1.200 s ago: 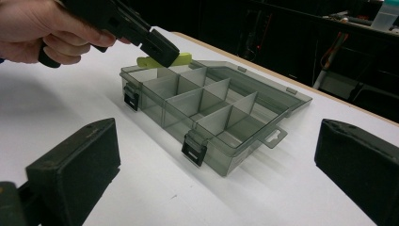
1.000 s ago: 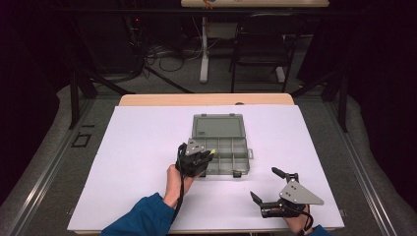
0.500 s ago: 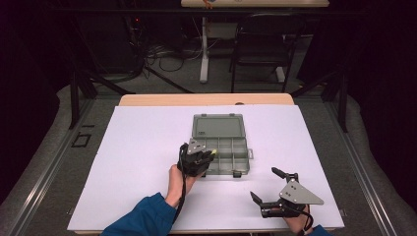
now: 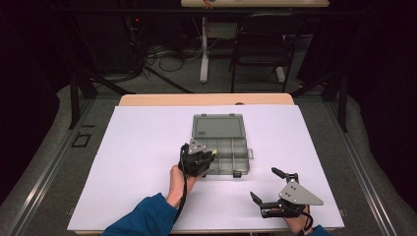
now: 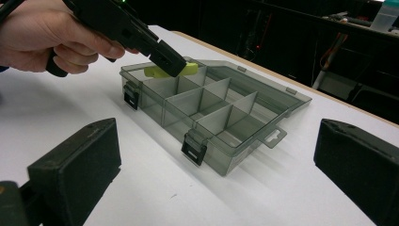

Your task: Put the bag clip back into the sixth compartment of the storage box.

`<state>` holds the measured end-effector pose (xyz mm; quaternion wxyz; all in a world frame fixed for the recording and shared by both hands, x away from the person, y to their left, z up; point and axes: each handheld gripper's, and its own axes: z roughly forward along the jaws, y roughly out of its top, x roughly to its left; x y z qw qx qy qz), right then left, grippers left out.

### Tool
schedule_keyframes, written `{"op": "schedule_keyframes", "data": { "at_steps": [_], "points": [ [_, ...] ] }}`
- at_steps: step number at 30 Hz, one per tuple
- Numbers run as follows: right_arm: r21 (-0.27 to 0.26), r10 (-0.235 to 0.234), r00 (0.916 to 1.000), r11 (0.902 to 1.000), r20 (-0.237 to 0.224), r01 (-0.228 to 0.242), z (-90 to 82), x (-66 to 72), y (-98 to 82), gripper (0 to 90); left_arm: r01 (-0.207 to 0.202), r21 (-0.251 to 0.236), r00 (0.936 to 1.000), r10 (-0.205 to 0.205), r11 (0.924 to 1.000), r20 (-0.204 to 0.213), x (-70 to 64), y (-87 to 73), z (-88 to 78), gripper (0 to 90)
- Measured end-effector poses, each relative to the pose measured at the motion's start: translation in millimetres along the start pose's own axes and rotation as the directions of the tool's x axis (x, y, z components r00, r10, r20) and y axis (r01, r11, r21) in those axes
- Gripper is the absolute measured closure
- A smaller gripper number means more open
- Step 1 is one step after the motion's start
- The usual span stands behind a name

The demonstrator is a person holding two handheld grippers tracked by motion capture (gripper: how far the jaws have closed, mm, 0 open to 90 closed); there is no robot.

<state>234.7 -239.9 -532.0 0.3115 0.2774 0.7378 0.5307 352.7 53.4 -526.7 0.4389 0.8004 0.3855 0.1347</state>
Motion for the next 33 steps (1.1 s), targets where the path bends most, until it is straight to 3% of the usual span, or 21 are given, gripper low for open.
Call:
{"op": "schedule_keyframes", "data": {
  "at_steps": [19, 22, 25, 28, 33],
  "points": [
    [0.003, -0.006, 1.0000, 1.0000, 0.000, 0.006, -0.6, 0.5, 0.3, 0.6, 0.009, 0.009, 0.9999, -0.009, 0.9999, 0.006, 1.1, -3.1, 9.1, 77.7],
    [0.003, -0.005, 1.0000, 1.0000, 0.000, 0.005, -0.8, 0.4, 0.3, 0.6, -0.014, 0.020, 0.9999, 0.014, 0.9997, 0.001, -0.5, -1.4, 9.1, 51.9],
    [0.003, -0.006, 1.0000, 1.0000, -0.002, 0.007, -0.8, 0.6, 0.4, 0.6, -0.043, 0.032, 0.9990, 0.042, 0.9986, 0.015, -3.5, -0.3, 9.2, 35.9],
    [0.004, -0.011, 0.9999, 0.9999, 0.000, 0.011, -1.2, 0.8, 0.5, 0.6, -0.057, 0.026, 0.9981, 0.056, 0.9980, 0.025, -6.1, 0.1, 7.3, 25.1],
    [0.005, -0.010, 0.9999, 0.9999, -0.002, 0.010, -0.8, 0.8, 0.7, 0.6, -0.096, 0.020, 0.9950, 0.095, 0.9952, 0.031, -8.6, 2.8, -1.8, 19.5]
  ]
}}
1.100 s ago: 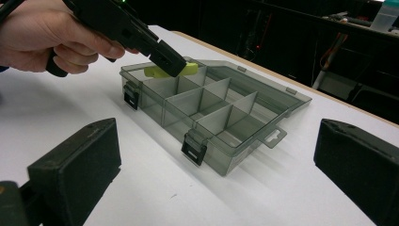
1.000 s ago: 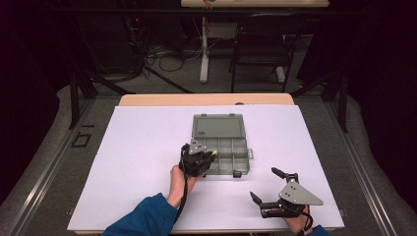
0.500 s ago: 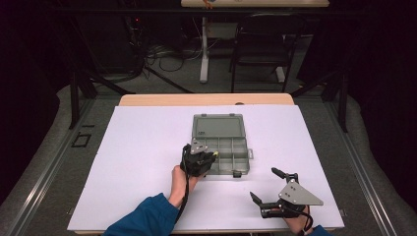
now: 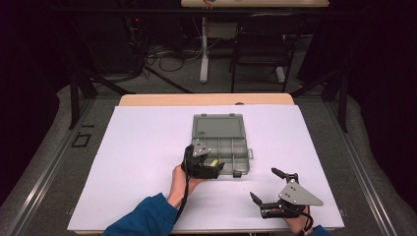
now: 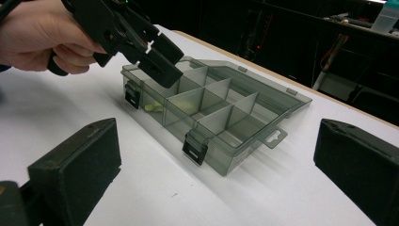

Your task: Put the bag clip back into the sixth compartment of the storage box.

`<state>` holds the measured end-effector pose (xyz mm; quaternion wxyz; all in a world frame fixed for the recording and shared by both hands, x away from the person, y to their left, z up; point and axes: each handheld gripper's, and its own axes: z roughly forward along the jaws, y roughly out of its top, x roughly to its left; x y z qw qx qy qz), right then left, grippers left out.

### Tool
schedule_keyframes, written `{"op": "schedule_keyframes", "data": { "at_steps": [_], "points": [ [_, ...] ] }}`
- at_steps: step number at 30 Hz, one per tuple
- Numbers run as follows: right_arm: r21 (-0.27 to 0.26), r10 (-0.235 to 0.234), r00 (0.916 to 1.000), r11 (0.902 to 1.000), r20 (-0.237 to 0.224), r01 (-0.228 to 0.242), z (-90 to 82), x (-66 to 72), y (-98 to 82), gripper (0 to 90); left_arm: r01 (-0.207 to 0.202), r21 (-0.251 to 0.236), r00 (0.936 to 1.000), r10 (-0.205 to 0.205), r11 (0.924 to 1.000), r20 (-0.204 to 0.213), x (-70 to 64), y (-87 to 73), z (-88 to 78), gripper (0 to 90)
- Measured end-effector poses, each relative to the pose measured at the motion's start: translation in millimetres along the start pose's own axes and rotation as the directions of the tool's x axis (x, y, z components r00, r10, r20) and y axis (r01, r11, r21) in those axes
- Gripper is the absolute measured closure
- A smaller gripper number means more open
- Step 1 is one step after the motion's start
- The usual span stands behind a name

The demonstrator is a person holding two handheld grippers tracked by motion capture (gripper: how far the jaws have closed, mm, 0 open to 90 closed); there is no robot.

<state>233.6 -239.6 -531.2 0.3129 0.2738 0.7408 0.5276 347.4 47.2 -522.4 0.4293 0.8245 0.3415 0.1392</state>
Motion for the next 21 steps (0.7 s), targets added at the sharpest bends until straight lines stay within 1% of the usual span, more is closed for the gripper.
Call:
{"op": "schedule_keyframes", "data": {
  "at_steps": [3, 6, 12, 13, 15, 17, 21],
  "points": [
    [0.002, -0.001, 1.0000, 1.0000, -0.001, 0.001, 0.3, 0.1, 0.1, 0.6, -0.008, 0.008, 0.9999, 0.008, 0.9999, 0.010, -1.5, 0.9, -5.1, 16.1],
    [0.003, -0.002, 1.0000, 1.0000, -0.003, 0.002, 0.7, 0.5, -0.1, 0.6, -0.025, 0.000, 0.9997, 0.025, 0.9997, 0.005, -3.5, 1.1, -9.2, 14.7],
    [-0.003, 0.001, 1.0000, 1.0000, -0.002, -0.001, 0.6, 0.0, -0.3, 0.6, -0.037, -0.011, 0.9993, 0.038, 0.9992, 0.006, -6.0, 1.8, -16.1, 11.6],
    [0.003, 0.000, 1.0000, 1.0000, -0.002, 0.000, 0.1, 0.1, 0.0, 0.6, -0.038, -0.018, 0.9993, 0.038, 0.9991, 0.006, -6.5, 1.6, -17.7, 11.4],
    [0.006, -0.004, 1.0000, 1.0000, -0.004, 0.004, 0.2, 0.4, 0.0, 0.6, -0.047, -0.020, 0.9988, 0.047, 0.9987, 0.010, -7.2, 1.1, -21.0, 11.2],
    [0.001, -0.001, 1.0000, 1.0000, -0.003, 0.001, 0.8, 0.6, -0.1, 0.6, -0.061, -0.012, 0.9979, 0.061, 0.9981, 0.023, -8.0, 0.3, -24.6, 11.1],
    [0.005, 0.002, 1.0000, 1.0000, -0.006, -0.002, 0.8, 0.5, -0.5, 0.6, -0.081, -0.016, 0.9962, 0.081, 0.9966, 0.032, -10.8, -2.0, -31.0, 10.8]
  ]
}}
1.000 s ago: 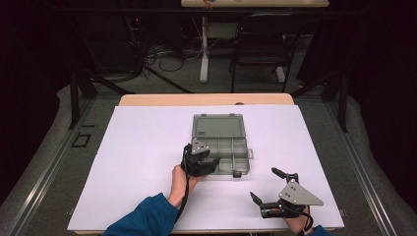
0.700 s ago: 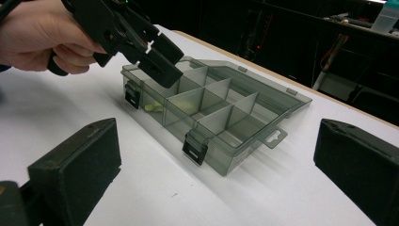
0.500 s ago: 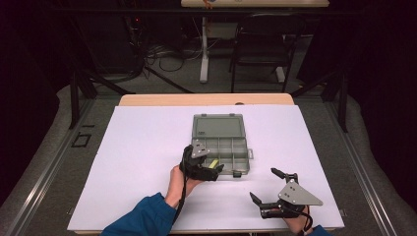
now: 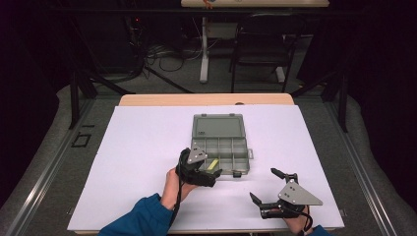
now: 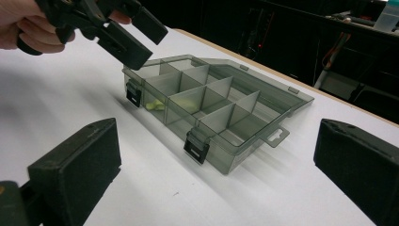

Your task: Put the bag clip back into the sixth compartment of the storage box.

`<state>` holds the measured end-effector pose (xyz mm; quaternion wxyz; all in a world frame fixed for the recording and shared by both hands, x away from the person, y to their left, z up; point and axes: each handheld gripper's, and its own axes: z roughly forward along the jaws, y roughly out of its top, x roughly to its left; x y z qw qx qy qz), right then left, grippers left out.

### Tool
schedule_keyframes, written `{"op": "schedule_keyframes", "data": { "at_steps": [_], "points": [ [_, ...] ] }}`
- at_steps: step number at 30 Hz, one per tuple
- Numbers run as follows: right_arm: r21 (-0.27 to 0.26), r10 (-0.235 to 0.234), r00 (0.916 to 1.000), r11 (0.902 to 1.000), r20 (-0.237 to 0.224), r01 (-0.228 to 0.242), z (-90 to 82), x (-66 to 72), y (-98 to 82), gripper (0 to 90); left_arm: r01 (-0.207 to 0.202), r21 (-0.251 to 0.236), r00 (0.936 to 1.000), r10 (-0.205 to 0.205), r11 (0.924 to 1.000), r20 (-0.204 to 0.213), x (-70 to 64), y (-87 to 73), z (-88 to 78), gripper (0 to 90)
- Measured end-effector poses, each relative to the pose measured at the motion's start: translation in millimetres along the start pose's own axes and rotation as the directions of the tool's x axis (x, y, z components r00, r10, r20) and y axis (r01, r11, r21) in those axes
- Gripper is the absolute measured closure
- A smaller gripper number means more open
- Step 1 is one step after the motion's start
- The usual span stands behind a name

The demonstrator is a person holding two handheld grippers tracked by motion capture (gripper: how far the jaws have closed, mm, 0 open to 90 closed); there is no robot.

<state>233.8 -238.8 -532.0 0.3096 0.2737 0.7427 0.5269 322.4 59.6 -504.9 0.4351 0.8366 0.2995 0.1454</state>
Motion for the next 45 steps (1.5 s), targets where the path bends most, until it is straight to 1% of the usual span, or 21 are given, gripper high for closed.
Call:
{"op": "schedule_keyframes", "data": {
  "at_steps": [2, 7, 12, 17, 21, 24, 33, 38, 44, 45],
  "points": [
    [0.001, 0.004, 1.0000, 1.0000, 0.000, -0.004, 0.1, 0.1, -0.1, 0.6, -0.004, -0.004, 1.0000, 0.004, 1.0000, 0.001, -2.0, -1.0, -3.1, 10.7],
    [0.000, 0.001, 1.0000, 1.0000, 0.001, -0.001, 0.1, -0.1, 0.0, 0.6, -0.033, 0.000, 0.9994, 0.033, 0.9995, 0.014, -5.0, -4.5, -10.7, 10.8],
    [0.003, 0.004, 1.0000, 1.0000, -0.001, -0.004, 0.1, 0.2, -0.1, 0.6, -0.043, -0.009, 0.9990, 0.043, 0.9990, 0.014, -6.4, -10.0, -20.2, 10.8],
    [0.003, 0.000, 1.0000, 1.0000, -0.001, 0.000, 0.4, -0.1, -0.2, 0.6, -0.040, -0.025, 0.9992, 0.040, 0.9989, 0.005, -4.8, -16.9, -31.5, 10.7],
    [0.004, 0.001, 1.0000, 1.0000, -0.001, -0.001, 0.6, 0.0, -0.2, 0.6, -0.028, -0.041, 0.9996, 0.027, 0.9988, -0.010, -2.2, -23.5, -39.7, 10.6],
    [0.004, 0.001, 1.0000, 1.0000, -0.001, -0.001, 0.5, 0.0, -0.2, 0.6, -0.024, -0.046, 0.9996, 0.023, 0.9986, -0.014, -0.1, -27.3, -45.5, 10.6],
    [0.004, 0.000, 1.0000, 1.0000, 0.001, 0.000, 0.7, 0.2, -0.2, 0.6, -0.016, -0.055, 0.9989, 0.014, 0.9984, -0.044, 7.5, -43.9, -64.0, 10.6],
    [0.006, -0.001, 1.0000, 1.0000, 0.002, 0.001, 0.7, 0.2, -0.1, 0.6, -0.007, -0.072, 0.9983, 0.003, 0.9974, -0.059, 9.8, -51.6, -72.0, 10.6],
    [0.007, -0.003, 1.0000, 1.0000, 0.002, 0.003, 0.3, 0.4, 0.0, 0.6, -0.003, -0.073, 0.9975, -0.002, 0.9973, -0.070, 11.6, -61.6, -80.2, 10.5],
    [0.007, -0.003, 1.0000, 1.0000, 0.003, 0.003, 0.3, 0.4, 0.1, 0.6, 0.002, -0.077, 0.9973, -0.008, 0.9971, -0.073, 12.1, -63.4, -81.9, 10.5]
  ]
}}
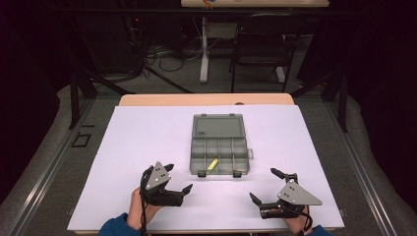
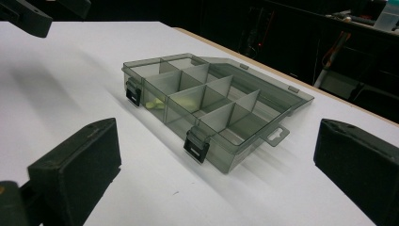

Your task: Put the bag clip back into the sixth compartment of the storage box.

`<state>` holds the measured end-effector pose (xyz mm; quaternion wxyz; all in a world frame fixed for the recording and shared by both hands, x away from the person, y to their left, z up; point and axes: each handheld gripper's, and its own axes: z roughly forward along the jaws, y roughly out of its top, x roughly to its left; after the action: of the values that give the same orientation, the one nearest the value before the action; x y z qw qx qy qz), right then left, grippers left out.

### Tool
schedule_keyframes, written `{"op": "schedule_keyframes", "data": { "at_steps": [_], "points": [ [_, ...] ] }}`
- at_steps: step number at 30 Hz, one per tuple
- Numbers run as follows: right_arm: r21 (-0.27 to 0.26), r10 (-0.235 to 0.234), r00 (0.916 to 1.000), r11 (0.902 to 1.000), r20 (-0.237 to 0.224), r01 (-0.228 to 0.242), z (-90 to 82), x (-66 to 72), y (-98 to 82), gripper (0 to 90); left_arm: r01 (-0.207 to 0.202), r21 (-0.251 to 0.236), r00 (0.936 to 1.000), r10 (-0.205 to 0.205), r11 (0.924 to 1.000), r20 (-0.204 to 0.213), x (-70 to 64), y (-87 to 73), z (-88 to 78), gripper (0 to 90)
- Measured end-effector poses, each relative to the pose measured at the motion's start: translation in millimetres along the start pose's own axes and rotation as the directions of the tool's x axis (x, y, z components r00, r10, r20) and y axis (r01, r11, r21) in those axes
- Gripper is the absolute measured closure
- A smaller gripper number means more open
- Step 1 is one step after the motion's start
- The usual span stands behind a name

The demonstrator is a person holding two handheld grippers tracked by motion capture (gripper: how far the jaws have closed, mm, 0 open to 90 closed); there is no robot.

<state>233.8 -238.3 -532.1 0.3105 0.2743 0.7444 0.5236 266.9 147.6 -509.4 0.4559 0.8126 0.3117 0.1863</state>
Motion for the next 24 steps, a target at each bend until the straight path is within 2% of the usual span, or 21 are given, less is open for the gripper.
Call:
{"op": "schedule_keyframes", "data": {
  "at_steps": [13, 24],
  "points": [
    [0.001, -0.001, 1.0000, 1.0000, 0.001, 0.001, 0.3, 0.3, 0.0, 0.6, 0.052, -0.015, 0.9978, -0.052, 0.9985, -0.040, 15.7, -23.5, -23.2, 10.4],
    [0.003, -0.002, 1.0000, 1.0000, 0.000, 0.002, 0.5, 0.5, 0.1, 0.6, 0.063, -0.031, 0.9957, -0.065, 0.9975, -0.066, 21.0, -45.8, -40.0, 10.3]
  ]
}}
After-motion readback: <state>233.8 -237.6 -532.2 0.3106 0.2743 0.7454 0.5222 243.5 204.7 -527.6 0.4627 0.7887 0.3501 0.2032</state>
